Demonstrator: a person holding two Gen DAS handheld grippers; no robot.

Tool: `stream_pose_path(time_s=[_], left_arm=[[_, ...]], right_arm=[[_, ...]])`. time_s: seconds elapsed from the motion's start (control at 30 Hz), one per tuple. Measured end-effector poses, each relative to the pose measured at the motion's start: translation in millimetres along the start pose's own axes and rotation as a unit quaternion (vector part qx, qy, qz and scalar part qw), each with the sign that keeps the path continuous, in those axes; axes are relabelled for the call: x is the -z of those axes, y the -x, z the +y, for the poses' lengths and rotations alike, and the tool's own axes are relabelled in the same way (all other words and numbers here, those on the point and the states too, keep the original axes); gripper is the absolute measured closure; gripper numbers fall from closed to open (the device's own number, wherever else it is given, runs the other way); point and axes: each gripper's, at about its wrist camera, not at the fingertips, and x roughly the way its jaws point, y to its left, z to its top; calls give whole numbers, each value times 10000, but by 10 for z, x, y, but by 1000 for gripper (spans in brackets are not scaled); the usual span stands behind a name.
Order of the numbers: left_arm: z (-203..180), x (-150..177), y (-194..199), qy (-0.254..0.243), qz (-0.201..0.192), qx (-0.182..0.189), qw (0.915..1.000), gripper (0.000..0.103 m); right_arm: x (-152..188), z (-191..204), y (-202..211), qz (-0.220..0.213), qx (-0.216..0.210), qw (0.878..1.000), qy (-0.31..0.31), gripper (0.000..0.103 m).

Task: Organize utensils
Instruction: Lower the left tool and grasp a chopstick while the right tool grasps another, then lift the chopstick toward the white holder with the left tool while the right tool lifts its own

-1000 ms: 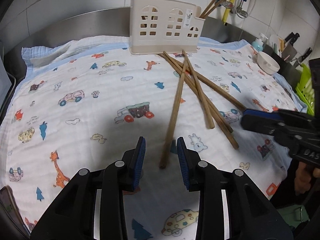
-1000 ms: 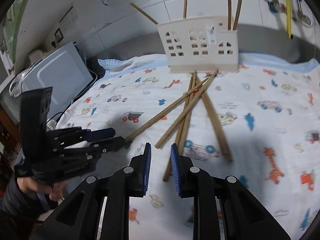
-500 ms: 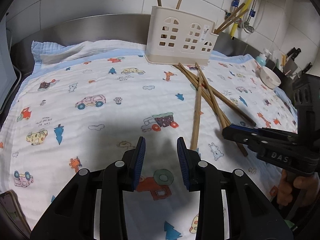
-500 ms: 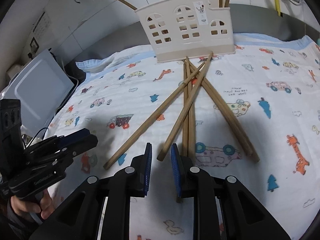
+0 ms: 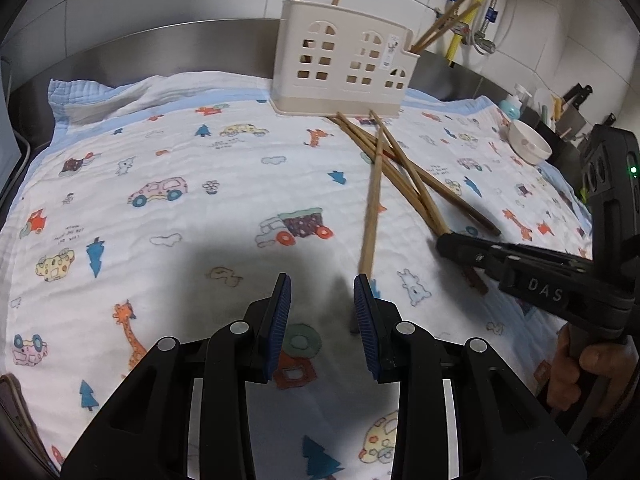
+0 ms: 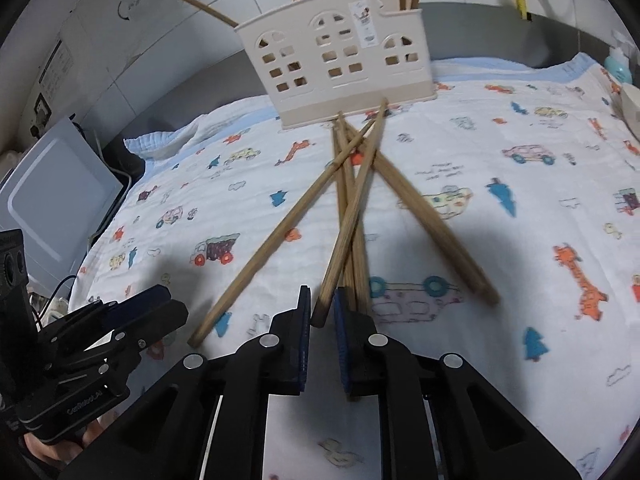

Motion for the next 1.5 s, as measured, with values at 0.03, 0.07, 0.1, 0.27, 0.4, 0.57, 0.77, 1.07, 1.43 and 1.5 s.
stream_pose_path(time_s=[0.03,0.07,0.1,0.27,0.4,0.57,0.77,1.07,1.43,1.5], left_arm=[[-22,5,-10,-17,18,7,10000,70],[-47,11,-21,-37,37,16,10000,70],[-66,20,-26,-51,45,30,10000,70],[-202,50,-114,-161,174,66,9997,70],[-277,49,-156,-237,177,-85,9995,70],[-386,59,-185,-415,132,-405,9982,74],[-476,19,-219,-346,123,-826,9959,92],[-477,-131,-32,119,-202,-603,9979,97],[-479,-704,458,235,-1192,-228,9923,97],[-465,-814,462,227,-1288,-172,9913,97]], right_arm=[[2,-27,38,-37,4,10000,20,92],[4,-65,96,-100,33,9999,58,93],[5,-90,149,-164,78,9998,114,94],[-20,-266,444,-493,203,9980,347,96],[-79,-377,661,-728,213,9959,494,96],[-164,-450,870,-966,237,9925,715,96],[-236,-500,1017,-1171,203,9891,867,96],[-375,-555,1247,-1309,75,9840,1207,96],[-879,-490,1601,-1442,-187,9734,1773,96],[-992,-457,1628,-1400,-264,9727,1834,96]])
